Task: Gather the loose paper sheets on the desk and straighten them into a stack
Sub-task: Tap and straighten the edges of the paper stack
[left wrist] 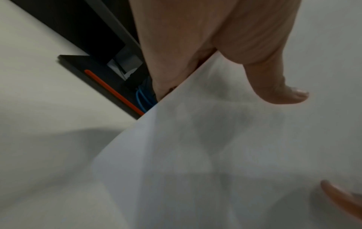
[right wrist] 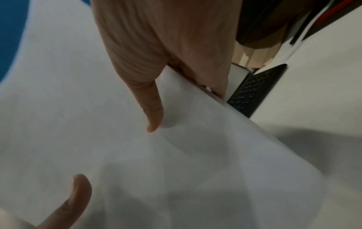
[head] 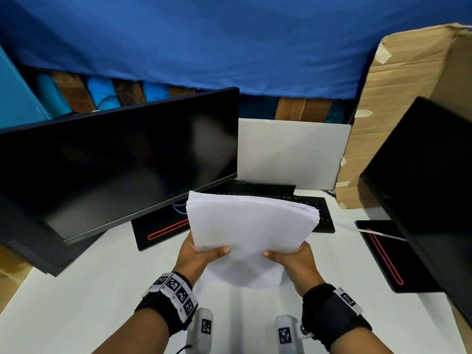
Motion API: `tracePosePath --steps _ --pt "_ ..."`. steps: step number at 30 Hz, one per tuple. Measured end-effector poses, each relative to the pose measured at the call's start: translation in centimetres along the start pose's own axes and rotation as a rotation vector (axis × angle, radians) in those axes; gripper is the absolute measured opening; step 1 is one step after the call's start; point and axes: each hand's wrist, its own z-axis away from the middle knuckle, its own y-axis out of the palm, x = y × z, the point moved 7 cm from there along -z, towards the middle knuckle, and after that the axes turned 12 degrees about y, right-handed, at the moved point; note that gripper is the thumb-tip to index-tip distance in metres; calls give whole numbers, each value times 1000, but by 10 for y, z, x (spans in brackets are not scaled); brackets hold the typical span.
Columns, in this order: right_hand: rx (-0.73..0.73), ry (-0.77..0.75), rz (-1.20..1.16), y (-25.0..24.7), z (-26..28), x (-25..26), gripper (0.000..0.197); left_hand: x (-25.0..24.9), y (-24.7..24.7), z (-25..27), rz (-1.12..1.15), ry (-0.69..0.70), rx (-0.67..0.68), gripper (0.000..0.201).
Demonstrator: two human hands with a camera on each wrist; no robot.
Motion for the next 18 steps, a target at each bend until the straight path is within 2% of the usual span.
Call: tracePosePath --steps 5,10,14,18 --pt "-15 -18 -47 -2 5 1 46 9 -5 1 -28 -29 -17 79" --pt "42 -11 -31 5 8 7 50 6 -3 0 -37 -28 -2 70" --pt "47 -76 -78 1 8 16 68 1 -5 -6 -10 2 15 74" --pt "42 -105 -82 7 12 20 59 0 -2 -5 -21 27 1 69"
